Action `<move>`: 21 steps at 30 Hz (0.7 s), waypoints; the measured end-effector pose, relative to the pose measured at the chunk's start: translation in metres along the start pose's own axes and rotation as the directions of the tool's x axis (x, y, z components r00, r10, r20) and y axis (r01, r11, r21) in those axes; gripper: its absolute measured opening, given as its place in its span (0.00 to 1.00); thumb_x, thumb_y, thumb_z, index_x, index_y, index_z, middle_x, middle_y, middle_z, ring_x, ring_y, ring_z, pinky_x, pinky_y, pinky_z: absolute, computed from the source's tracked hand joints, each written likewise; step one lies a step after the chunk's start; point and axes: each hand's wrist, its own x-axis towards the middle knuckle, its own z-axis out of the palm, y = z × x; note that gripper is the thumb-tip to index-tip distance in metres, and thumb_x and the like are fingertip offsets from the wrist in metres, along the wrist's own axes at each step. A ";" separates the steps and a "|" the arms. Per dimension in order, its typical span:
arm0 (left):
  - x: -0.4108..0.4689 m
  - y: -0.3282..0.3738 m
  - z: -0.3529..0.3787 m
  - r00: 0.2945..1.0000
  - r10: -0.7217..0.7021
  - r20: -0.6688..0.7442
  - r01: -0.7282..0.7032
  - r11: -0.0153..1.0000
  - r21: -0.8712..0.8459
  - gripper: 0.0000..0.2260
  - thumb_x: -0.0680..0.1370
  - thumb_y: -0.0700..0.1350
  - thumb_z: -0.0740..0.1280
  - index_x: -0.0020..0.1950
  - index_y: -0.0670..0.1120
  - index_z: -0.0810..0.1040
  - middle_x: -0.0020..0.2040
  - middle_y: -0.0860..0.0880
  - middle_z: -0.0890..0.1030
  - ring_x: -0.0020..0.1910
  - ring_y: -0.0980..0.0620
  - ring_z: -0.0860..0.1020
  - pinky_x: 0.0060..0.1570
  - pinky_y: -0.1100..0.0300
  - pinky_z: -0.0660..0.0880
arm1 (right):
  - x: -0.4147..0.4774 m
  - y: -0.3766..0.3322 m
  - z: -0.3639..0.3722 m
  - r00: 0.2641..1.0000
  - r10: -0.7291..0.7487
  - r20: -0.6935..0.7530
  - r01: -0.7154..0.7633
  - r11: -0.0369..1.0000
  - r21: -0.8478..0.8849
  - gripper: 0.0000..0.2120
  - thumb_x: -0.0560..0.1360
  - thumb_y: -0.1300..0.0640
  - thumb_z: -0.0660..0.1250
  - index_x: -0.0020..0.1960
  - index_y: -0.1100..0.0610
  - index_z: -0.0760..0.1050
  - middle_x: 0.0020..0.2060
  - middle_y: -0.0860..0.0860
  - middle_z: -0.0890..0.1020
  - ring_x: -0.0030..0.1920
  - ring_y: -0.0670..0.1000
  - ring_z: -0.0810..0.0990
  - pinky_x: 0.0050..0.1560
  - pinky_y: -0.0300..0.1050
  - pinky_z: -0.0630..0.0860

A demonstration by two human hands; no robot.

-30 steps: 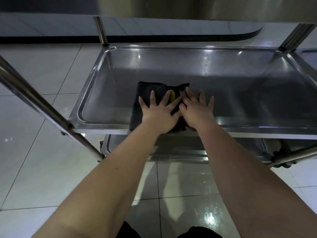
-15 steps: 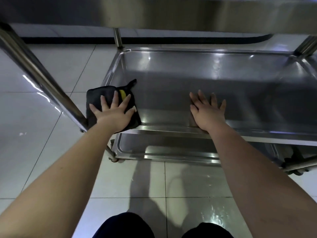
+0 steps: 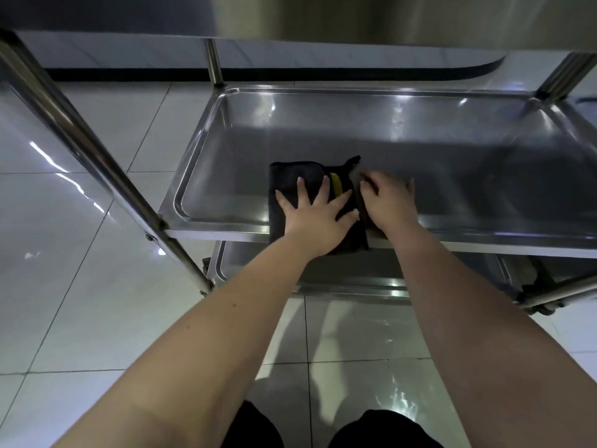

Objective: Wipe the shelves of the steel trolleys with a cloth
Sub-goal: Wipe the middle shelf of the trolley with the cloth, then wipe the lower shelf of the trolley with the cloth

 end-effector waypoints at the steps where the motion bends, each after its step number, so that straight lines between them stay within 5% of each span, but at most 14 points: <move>1: -0.005 -0.003 -0.006 0.998 -0.003 -0.070 -0.009 0.986 -0.169 0.21 0.81 0.62 0.51 0.74 0.64 0.63 0.80 0.52 0.55 0.78 0.40 0.46 0.69 0.32 0.37 | -0.005 -0.002 -0.002 0.999 -0.028 -0.027 0.029 0.999 0.034 0.17 0.80 0.49 0.58 0.66 0.49 0.74 0.61 0.53 0.80 0.65 0.58 0.73 0.74 0.59 0.55; 3: -0.020 -0.011 -0.016 0.959 -0.072 -0.275 -0.085 0.852 -0.517 0.15 0.80 0.48 0.62 0.66 0.55 0.76 0.71 0.51 0.71 0.73 0.47 0.64 0.73 0.49 0.54 | -0.013 -0.007 -0.010 0.996 -0.086 -0.032 0.089 0.990 0.113 0.15 0.79 0.51 0.62 0.65 0.51 0.76 0.57 0.54 0.82 0.59 0.58 0.77 0.63 0.51 0.70; 5: -0.040 -0.027 -0.021 0.901 -0.179 -0.396 -0.114 0.783 -0.612 0.15 0.76 0.37 0.64 0.59 0.50 0.80 0.57 0.53 0.78 0.60 0.51 0.75 0.62 0.61 0.68 | -0.016 -0.019 -0.019 0.985 -0.173 -0.009 0.173 0.976 0.130 0.15 0.78 0.55 0.64 0.64 0.53 0.77 0.58 0.54 0.81 0.58 0.57 0.77 0.54 0.47 0.73; 10: -0.063 -0.066 -0.031 0.856 -0.404 -0.322 0.087 0.727 -0.681 0.10 0.73 0.39 0.71 0.51 0.50 0.78 0.45 0.52 0.78 0.41 0.59 0.76 0.49 0.60 0.76 | 0.002 -0.085 -0.019 0.861 -0.447 0.242 0.463 0.886 -0.012 0.22 0.79 0.62 0.60 0.71 0.49 0.71 0.69 0.52 0.73 0.68 0.57 0.69 0.64 0.50 0.67; 13: -0.063 -0.066 -0.039 0.870 -0.418 -0.261 0.148 0.726 -0.671 0.13 0.72 0.43 0.75 0.53 0.48 0.76 0.43 0.55 0.78 0.43 0.58 0.77 0.50 0.58 0.76 | 0.001 -0.122 -0.004 0.754 -0.500 0.426 0.603 0.784 -0.148 0.31 0.78 0.68 0.57 0.75 0.43 0.63 0.78 0.45 0.59 0.76 0.57 0.56 0.72 0.57 0.59; 16: -0.057 -0.053 -0.041 0.897 -0.412 -0.163 0.282 0.814 -0.507 0.23 0.70 0.50 0.75 0.62 0.44 0.73 0.54 0.45 0.81 0.56 0.43 0.77 0.55 0.49 0.76 | -0.001 -0.132 0.012 0.694 -0.507 0.511 0.703 0.631 -0.330 0.28 0.77 0.60 0.64 0.74 0.43 0.63 0.79 0.45 0.53 0.78 0.60 0.49 0.74 0.60 0.53; 21: -0.049 -0.045 -0.045 0.860 -0.505 -0.076 0.437 0.805 -0.402 0.25 0.69 0.53 0.76 0.58 0.44 0.71 0.53 0.45 0.79 0.55 0.42 0.77 0.54 0.47 0.76 | 0.000 -0.125 0.015 0.817 -0.452 0.359 0.576 0.657 -0.485 0.23 0.77 0.58 0.65 0.71 0.49 0.66 0.79 0.50 0.52 0.77 0.63 0.46 0.72 0.63 0.57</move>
